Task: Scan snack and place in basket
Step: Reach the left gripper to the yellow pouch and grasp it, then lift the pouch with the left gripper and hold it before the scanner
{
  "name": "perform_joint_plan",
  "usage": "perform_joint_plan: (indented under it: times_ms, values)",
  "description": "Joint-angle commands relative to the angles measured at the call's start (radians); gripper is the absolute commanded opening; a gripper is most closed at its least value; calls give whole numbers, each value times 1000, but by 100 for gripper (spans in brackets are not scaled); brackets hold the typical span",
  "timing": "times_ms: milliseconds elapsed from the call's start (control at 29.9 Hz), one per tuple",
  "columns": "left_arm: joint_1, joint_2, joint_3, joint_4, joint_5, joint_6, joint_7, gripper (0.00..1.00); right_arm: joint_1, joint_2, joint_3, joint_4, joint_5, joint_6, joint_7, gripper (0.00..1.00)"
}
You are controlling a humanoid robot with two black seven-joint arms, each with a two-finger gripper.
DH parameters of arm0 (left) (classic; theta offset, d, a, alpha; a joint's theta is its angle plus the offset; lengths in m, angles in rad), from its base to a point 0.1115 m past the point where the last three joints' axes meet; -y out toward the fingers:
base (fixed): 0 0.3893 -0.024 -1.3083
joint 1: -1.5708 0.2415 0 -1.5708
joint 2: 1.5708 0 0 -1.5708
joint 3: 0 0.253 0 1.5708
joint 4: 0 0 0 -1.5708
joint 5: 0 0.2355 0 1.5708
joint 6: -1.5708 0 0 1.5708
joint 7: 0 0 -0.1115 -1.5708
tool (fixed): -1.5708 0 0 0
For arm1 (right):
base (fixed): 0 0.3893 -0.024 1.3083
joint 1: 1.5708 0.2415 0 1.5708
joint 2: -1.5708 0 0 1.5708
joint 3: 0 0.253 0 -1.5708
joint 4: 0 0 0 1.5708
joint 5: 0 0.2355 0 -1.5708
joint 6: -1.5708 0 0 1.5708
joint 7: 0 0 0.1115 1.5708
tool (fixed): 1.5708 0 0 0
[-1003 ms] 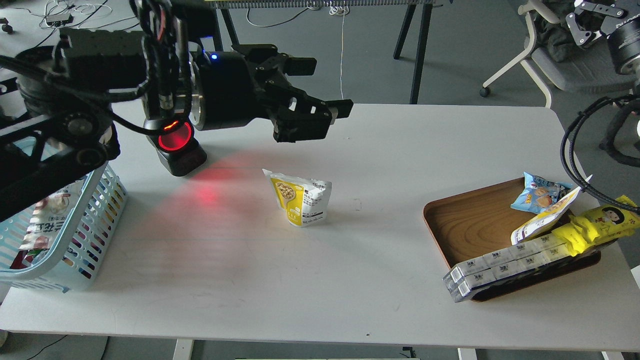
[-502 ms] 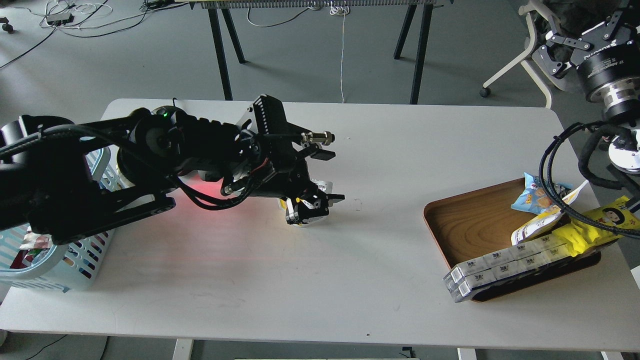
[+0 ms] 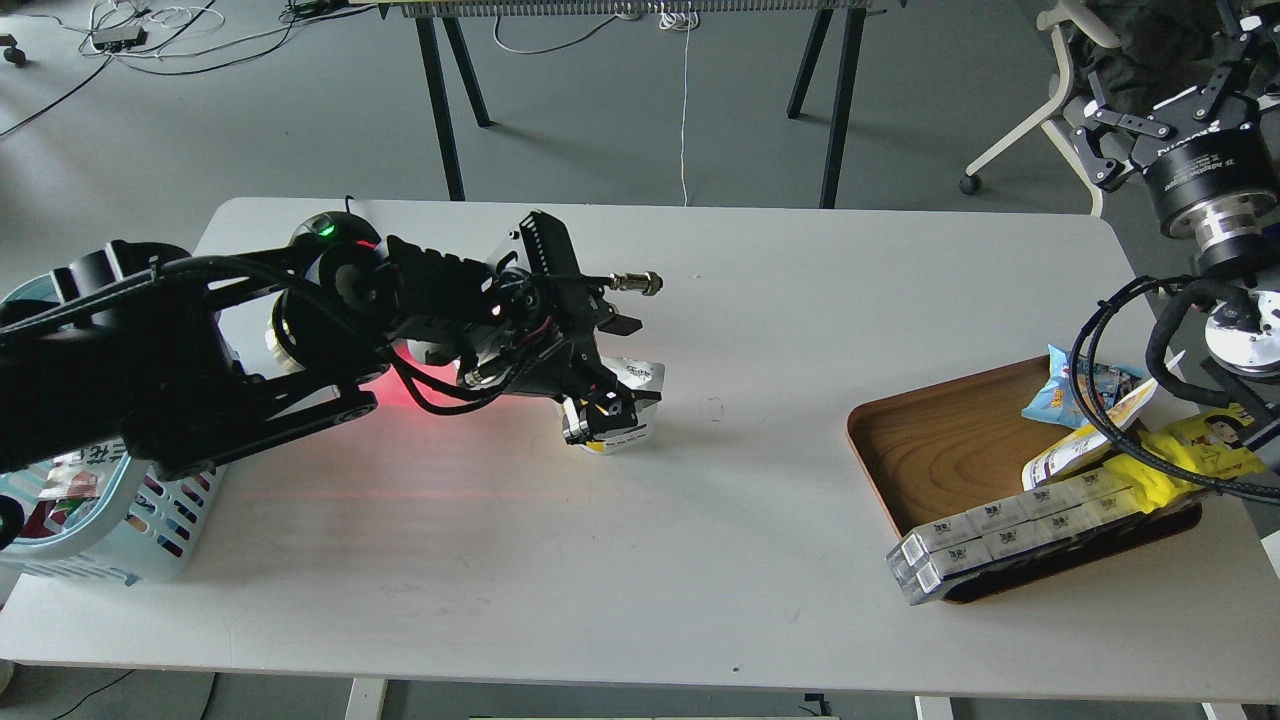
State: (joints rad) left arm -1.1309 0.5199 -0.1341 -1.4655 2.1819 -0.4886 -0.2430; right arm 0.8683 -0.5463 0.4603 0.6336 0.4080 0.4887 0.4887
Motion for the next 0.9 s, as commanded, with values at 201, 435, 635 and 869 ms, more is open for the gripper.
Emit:
perform_joint_plan:
  times_ms: [201, 435, 635, 869]
  values:
    - [-6, 14, 21, 36, 0, 0, -33, 46, 1, 0, 0, 4, 0, 0, 0, 99]
    - [2, 14, 22, 48, 0, 0, -32, 19, 1, 0, 0, 4, 0, 0, 0, 99]
    - [-1, 14, 22, 56, 0, 0, -33, 8, 1, 0, 8, 4, 0, 0, 0, 99]
    - [5, 17, 22, 47, 0, 0, -33, 0, 0, 0, 9, 4, 0, 0, 0, 99]
